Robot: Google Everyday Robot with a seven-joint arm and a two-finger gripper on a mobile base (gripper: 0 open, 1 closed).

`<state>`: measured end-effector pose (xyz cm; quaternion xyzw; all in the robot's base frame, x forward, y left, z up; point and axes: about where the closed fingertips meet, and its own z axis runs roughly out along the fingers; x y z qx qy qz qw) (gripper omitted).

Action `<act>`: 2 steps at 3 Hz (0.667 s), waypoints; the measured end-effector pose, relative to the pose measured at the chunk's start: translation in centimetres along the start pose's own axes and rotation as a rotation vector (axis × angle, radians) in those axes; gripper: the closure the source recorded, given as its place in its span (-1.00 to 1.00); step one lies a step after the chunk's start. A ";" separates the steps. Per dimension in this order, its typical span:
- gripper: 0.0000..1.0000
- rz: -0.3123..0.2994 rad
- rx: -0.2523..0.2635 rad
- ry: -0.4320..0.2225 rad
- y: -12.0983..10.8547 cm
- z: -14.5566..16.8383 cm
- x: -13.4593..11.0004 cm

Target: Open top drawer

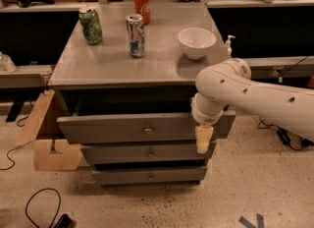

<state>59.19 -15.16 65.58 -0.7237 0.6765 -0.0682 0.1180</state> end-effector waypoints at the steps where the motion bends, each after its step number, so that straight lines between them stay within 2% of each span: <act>1: -0.52 0.027 -0.079 0.003 1.7 -0.6 0.1; 2: -0.05 0.057 -0.153 0.027 3.7 -1.3 0.3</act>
Offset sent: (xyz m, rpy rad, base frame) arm -0.0622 -0.0102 0.0078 -0.0460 0.2407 -0.0909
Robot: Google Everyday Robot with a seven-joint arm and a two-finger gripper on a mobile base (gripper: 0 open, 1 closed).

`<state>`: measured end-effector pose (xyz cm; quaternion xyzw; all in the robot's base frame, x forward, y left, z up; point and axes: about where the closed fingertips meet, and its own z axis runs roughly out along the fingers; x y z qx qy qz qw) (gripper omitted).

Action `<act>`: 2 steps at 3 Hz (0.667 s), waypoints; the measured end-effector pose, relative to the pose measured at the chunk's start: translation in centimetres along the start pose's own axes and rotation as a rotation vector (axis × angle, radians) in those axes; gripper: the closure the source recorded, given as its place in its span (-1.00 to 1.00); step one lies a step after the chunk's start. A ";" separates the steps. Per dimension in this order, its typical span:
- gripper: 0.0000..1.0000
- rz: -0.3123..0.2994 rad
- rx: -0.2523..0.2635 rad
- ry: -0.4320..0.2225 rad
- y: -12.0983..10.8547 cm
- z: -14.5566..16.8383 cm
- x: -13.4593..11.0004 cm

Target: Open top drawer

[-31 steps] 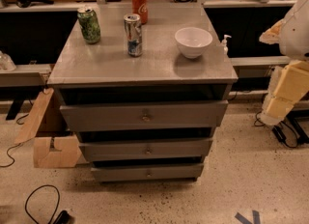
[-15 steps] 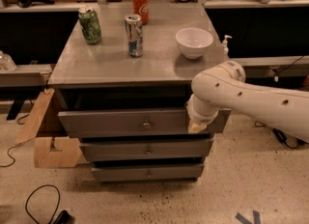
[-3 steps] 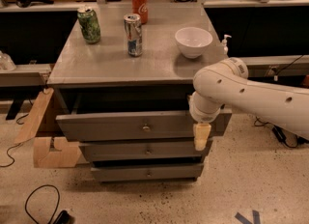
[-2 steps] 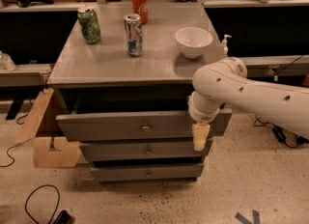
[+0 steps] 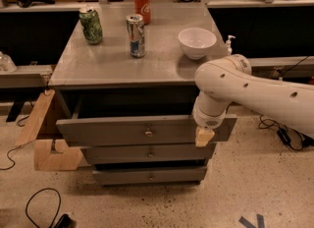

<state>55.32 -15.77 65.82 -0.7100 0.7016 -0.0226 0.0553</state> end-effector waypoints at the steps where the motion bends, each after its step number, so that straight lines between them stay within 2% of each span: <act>1: 0.40 0.019 -0.034 0.007 1.0 -0.2 0.3; 2: 0.88 0.019 -0.034 0.007 0.9 -1.0 0.3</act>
Offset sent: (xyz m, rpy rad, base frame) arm -0.0580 -0.0201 0.0043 -0.0192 0.1683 -0.1121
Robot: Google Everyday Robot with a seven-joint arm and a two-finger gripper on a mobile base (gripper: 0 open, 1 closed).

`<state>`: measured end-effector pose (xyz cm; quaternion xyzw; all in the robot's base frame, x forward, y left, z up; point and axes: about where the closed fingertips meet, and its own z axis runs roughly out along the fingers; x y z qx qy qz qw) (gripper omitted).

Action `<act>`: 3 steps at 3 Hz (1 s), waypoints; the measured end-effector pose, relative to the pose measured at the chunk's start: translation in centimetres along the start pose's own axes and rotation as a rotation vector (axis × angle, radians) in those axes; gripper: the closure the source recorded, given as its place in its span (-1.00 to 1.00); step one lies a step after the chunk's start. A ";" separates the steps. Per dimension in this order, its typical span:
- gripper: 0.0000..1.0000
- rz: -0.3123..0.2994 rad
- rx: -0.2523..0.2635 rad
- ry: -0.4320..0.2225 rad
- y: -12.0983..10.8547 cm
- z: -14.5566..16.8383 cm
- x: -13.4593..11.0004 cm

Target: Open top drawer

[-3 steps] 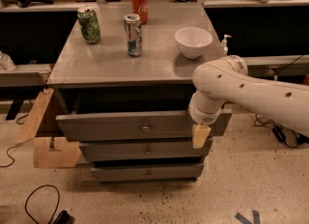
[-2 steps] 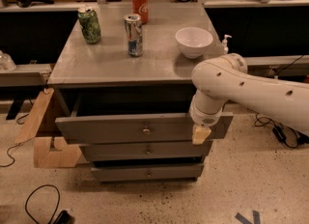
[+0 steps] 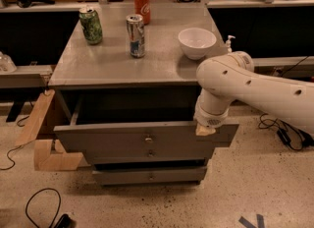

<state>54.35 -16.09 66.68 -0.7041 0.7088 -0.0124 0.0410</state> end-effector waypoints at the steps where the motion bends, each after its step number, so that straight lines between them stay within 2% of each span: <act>1: 1.00 0.000 0.000 0.000 0.0 -0.4 0.0; 2: 1.00 0.000 0.000 0.000 -0.1 -0.8 0.0; 3: 1.00 0.039 -0.051 0.011 2.7 -1.3 0.6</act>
Offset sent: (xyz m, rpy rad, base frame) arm -0.1117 -0.0280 0.0148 -0.0156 0.1989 -0.1765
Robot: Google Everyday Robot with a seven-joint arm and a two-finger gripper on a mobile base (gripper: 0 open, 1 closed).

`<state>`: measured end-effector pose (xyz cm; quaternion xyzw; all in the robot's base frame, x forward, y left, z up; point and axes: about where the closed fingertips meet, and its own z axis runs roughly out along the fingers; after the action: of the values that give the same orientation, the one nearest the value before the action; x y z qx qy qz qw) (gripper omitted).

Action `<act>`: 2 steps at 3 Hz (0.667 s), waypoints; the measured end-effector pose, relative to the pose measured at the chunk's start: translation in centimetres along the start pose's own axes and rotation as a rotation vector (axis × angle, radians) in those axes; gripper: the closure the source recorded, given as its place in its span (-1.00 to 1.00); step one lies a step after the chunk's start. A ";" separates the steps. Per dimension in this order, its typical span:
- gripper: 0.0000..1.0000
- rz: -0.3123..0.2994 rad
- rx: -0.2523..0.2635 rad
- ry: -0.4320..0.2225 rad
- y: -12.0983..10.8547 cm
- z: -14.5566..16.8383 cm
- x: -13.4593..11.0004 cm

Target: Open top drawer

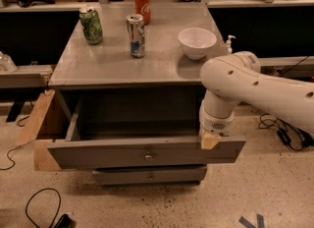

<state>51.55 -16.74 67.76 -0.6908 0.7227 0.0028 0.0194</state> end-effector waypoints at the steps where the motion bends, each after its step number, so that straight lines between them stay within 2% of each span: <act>1: 1.00 0.000 0.000 0.000 0.0 0.0 0.0; 2: 1.00 0.043 -0.061 0.007 3.6 -0.7 0.7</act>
Offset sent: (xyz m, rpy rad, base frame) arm -0.1243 -0.0169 0.0239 -0.0094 0.2096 -0.1395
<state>47.85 -17.30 68.34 -0.6754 0.7370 0.0229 -0.0043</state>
